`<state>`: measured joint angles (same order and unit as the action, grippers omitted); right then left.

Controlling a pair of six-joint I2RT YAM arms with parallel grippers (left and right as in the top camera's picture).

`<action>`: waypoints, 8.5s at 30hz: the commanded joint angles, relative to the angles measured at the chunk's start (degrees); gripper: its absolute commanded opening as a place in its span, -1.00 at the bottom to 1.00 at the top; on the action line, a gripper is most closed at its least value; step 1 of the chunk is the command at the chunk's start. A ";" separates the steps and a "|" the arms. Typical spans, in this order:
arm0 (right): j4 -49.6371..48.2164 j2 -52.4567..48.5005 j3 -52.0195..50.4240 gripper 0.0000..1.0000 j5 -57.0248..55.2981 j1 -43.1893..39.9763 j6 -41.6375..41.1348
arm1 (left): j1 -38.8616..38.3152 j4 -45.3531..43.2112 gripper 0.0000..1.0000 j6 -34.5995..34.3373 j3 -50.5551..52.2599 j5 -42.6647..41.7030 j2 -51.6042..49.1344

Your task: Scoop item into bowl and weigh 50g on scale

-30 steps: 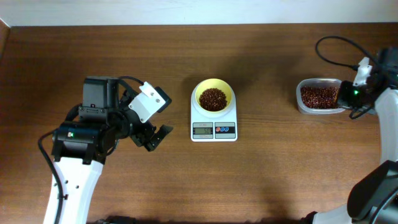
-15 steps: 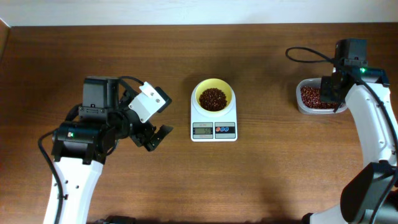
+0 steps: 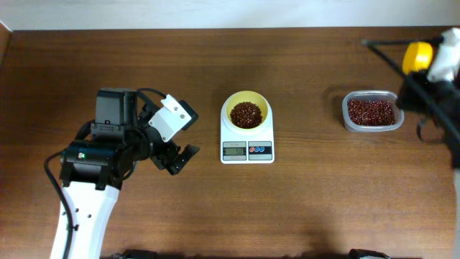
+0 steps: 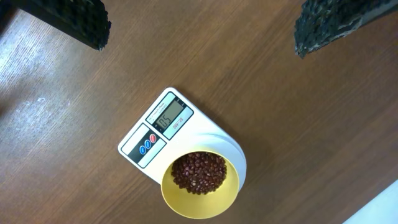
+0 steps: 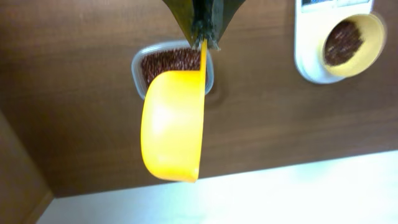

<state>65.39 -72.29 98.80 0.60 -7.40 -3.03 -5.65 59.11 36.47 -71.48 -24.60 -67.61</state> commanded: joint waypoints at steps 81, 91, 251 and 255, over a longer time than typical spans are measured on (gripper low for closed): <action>-52.00 38.64 -88.54 -0.91 11.61 0.26 -40.85 | 0.17 -0.04 0.98 0.87 -0.98 0.02 0.02; -56.70 28.74 -88.52 -0.51 11.47 0.26 -41.00 | 0.17 -0.04 0.98 0.87 -1.01 0.02 0.02; -60.81 72.04 -98.49 0.97 -0.68 6.27 -1.44 | -0.20 -9.64 0.98 0.87 37.00 -1.92 34.47; -60.81 72.04 -98.49 0.97 -0.68 6.27 -1.44 | -0.17 -26.84 0.98 0.83 47.84 0.44 48.68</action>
<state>4.47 -0.80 0.84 0.80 -1.61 -4.47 -5.72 36.56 36.64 -28.34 -24.64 -25.98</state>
